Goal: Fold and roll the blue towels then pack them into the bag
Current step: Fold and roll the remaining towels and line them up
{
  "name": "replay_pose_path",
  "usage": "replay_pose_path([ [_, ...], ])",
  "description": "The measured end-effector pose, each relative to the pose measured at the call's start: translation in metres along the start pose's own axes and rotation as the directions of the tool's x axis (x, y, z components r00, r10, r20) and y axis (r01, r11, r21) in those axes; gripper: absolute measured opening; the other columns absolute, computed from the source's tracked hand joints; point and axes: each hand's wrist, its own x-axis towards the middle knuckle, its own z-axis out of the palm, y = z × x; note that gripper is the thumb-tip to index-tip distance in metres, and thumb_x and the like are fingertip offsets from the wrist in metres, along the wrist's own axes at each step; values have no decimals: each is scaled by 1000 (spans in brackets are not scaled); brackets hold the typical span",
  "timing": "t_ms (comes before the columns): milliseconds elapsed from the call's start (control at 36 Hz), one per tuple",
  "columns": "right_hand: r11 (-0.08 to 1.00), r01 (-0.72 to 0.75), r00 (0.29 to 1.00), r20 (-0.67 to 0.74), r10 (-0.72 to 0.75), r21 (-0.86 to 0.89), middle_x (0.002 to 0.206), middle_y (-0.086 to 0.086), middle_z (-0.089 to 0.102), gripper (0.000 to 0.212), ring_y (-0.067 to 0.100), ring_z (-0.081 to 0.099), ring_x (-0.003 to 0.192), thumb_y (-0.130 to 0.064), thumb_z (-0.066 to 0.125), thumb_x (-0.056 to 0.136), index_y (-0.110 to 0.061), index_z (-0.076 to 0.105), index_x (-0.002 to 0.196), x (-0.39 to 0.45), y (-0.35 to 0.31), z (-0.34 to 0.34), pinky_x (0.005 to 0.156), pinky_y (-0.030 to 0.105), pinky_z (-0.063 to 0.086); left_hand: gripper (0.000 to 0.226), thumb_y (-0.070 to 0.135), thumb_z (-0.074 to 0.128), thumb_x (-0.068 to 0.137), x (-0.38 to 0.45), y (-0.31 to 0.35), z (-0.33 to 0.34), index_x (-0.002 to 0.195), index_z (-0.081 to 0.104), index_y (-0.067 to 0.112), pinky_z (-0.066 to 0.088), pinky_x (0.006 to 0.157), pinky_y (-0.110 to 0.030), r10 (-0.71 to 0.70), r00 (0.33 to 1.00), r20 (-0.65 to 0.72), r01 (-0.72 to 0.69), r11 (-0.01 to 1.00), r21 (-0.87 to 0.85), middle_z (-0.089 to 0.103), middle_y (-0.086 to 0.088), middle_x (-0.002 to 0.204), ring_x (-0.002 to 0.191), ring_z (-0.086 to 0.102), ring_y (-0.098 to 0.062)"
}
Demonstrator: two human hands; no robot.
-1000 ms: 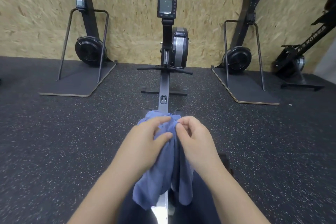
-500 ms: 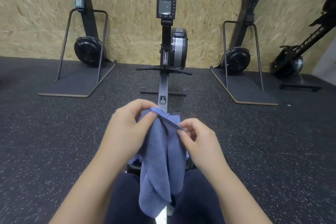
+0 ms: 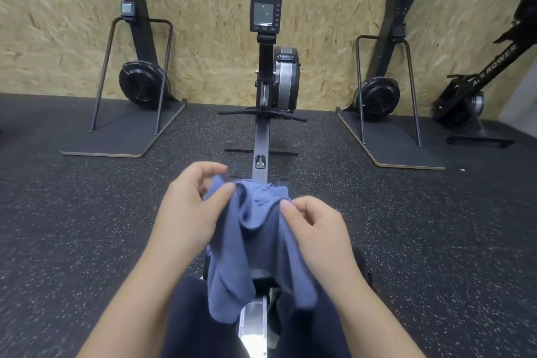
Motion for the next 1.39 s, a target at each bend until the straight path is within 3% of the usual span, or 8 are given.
replay_pose_path([
  [139, 993, 35, 999, 5, -36, 110, 60, -20, 61, 18, -7, 50, 57, -15, 63, 91, -19, 63, 73, 2, -17, 10, 58, 9, 39, 34, 0, 68, 83, -14, 10, 13, 98, 59, 30, 41, 61, -18, 3, 983, 181, 14, 996, -92, 66, 12, 64, 54, 52, 1],
  [278, 996, 14, 1000, -16, -13, 89, 74, -6, 68, 3, 0, 55, 63, -17, 66, 88, -17, 68, 87, 2, -16, 9, 62, 15, 44, 44, 10, 61, 73, -20, 12, 19, 105, 50, 38, 47, 70, -25, 43, 956, 290, -17, 996, -90, 71, 14, 87, 69, 60, -6],
  [389, 999, 16, 1000, 13, -16, 45, 89, -11, 70, 20, -7, 61, 75, -12, 72, 82, -20, 66, 99, 0, -16, 6, 68, 8, 43, 52, 11, 52, 70, -22, 12, 23, 104, 44, 50, 48, 70, -31, 49, 929, 367, -9, 994, -112, 72, 16, 99, 73, 62, -18],
  [639, 997, 66, 997, -34, -68, -41, 77, -15, 67, 13, -5, 60, 72, -10, 70, 82, -21, 66, 88, -1, -14, 4, 63, 7, 41, 50, -13, 54, 83, -28, 16, 30, 102, 53, 33, 42, 61, -8, 143, 939, 314, -104, 985, -139, 56, 7, 108, 65, 59, 3],
  [944, 996, 84, 995, -57, -86, -35, 90, -8, 69, 22, 4, 63, 83, -7, 66, 83, -28, 69, 89, 6, -12, -9, 74, 13, 45, 50, -3, 54, 76, -26, 4, 26, 93, 52, 44, 41, 62, -16, 100, 870, 484, -220, 955, 197, 53, 8, 91, 66, 50, -7],
  [1139, 996, 50, 994, -90, -57, -76, 95, -6, 70, 20, 6, 64, 90, -7, 66, 83, -23, 71, 95, 10, -5, -16, 81, 23, 49, 27, 21, 47, 86, -25, 2, 26, 91, 63, 43, 32, 54, -24, 123, 865, 486, -135, 991, -11, 52, -3, 64, 55, 38, -7],
  [1333, 994, 50, 997, -58, -56, -99, 94, -7, 70, 17, 8, 64, 89, -10, 68, 84, -22, 71, 96, 9, -2, -15, 82, 26, 50, 51, -5, 55, 88, -30, 10, 23, 88, 65, 45, 40, 69, -8, 172, 846, 504, -189, 982, -18, 65, 30, 83, 75, 59, 3],
  [1389, 994, 65, 997, -42, -69, -90, 91, -8, 70, 16, 5, 64, 87, -10, 68, 84, -23, 71, 93, 9, -3, -15, 79, 21, 48, 39, 5, 63, 83, -30, 10, 26, 80, 66, 44, 40, 71, -7, 240, 866, 438, -268, 963, 3, 64, 31, 82, 78, 59, 3],
])
